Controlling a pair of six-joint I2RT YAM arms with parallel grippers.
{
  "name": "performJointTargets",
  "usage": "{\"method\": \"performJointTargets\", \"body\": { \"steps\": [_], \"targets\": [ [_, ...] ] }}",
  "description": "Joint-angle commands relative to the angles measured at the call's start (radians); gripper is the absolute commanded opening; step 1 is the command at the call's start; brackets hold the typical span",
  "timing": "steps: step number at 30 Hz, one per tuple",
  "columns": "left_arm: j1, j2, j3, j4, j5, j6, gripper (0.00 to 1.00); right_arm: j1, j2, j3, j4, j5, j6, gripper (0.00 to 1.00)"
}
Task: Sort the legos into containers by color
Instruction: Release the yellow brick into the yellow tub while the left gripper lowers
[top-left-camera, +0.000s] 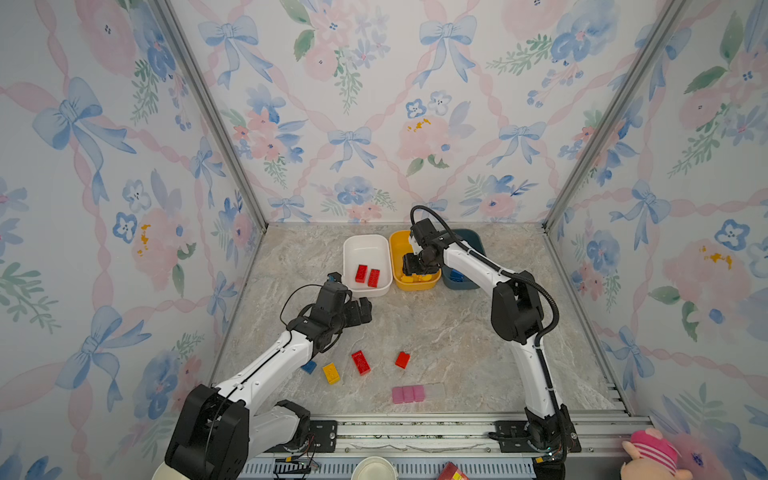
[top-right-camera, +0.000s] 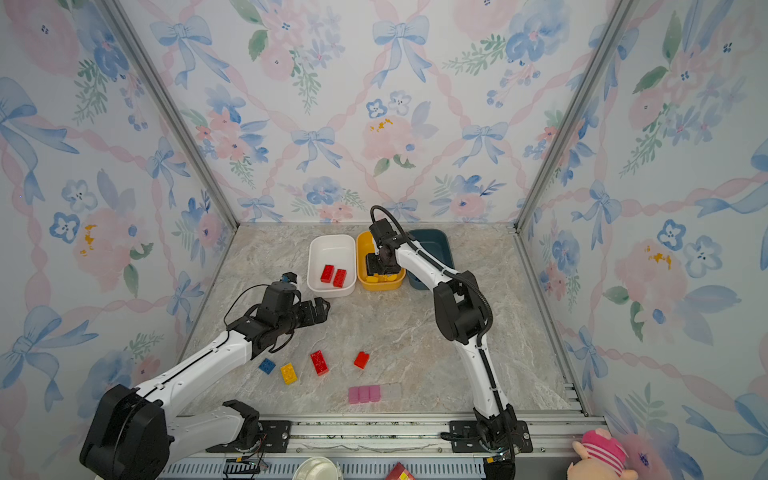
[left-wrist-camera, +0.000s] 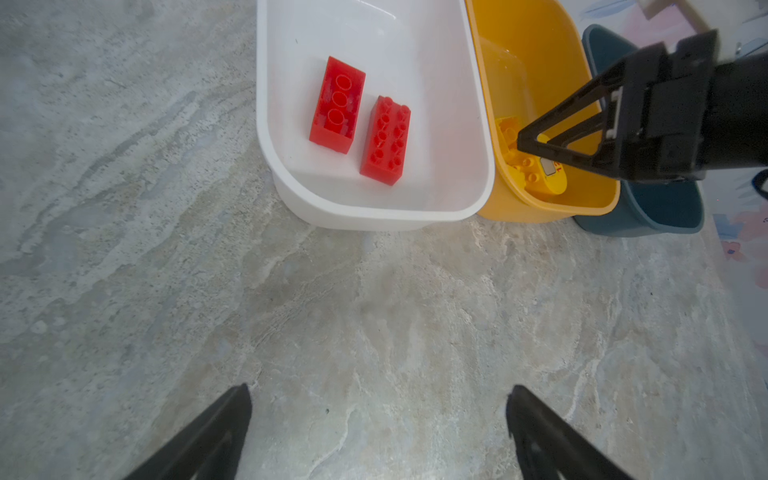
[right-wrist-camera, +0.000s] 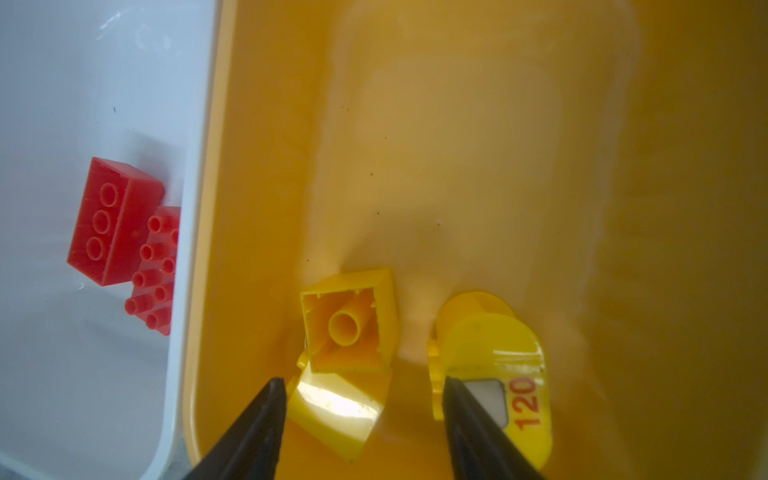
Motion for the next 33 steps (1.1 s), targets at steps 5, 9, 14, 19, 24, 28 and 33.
{"method": "performJointTargets", "body": {
  "steps": [5,9,14,19,24,28,33],
  "targets": [
    [-0.081,-0.034,0.003,-0.133,-0.089,-0.092,0.98,0.018,-0.221,-0.155,0.053,-0.007,0.002,0.69],
    [-0.130,-0.043,-0.002,-0.191,-0.121,-0.152,0.97,0.020,-0.319,-0.260,0.076,-0.008,0.002,0.74],
    [-0.194,-0.054,-0.001,-0.270,-0.159,-0.231,0.95,0.022,-0.436,-0.400,0.094,-0.008,0.002,0.79],
    [-0.253,-0.045,-0.004,-0.353,-0.179,-0.305,0.87,0.022,-0.535,-0.527,0.100,-0.008,0.005,0.82],
    [-0.310,-0.012,-0.007,-0.416,-0.160,-0.357,0.82,0.023,-0.615,-0.614,0.102,-0.010,0.012,0.83],
    [-0.337,0.016,-0.006,-0.450,-0.145,-0.382,0.79,0.023,-0.672,-0.666,0.098,-0.009,0.015,0.84],
    [-0.344,0.067,0.012,-0.461,-0.137,-0.379,0.76,0.022,-0.735,-0.725,0.096,-0.009,0.021,0.85]
  ]
}}
